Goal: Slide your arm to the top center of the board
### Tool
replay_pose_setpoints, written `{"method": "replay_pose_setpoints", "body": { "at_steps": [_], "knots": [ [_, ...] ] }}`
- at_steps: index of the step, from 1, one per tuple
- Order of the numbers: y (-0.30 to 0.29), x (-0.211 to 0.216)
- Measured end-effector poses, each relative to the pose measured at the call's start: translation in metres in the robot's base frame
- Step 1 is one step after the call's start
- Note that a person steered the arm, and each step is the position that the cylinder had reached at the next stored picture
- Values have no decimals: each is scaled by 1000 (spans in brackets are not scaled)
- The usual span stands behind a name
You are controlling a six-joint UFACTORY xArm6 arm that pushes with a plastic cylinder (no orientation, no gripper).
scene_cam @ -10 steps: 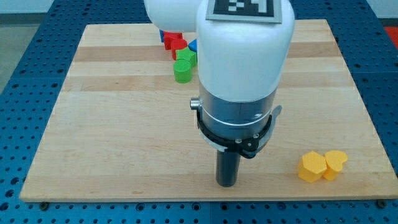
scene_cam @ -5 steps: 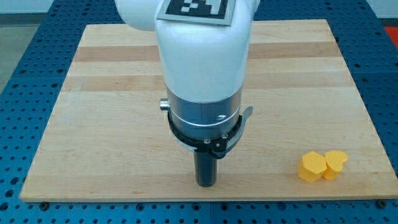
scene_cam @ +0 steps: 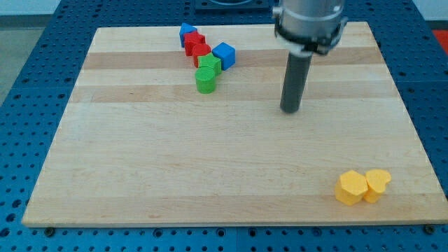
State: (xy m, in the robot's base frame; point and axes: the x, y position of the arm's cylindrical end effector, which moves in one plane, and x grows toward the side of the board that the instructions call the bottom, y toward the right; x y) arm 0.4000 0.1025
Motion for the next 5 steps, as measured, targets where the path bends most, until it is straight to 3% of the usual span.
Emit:
{"method": "replay_pose_setpoints", "body": {
  "at_steps": [2,3,5],
  "knots": [
    [0,-116],
    [-23,-149],
    [-91,-165]
  ]
}}
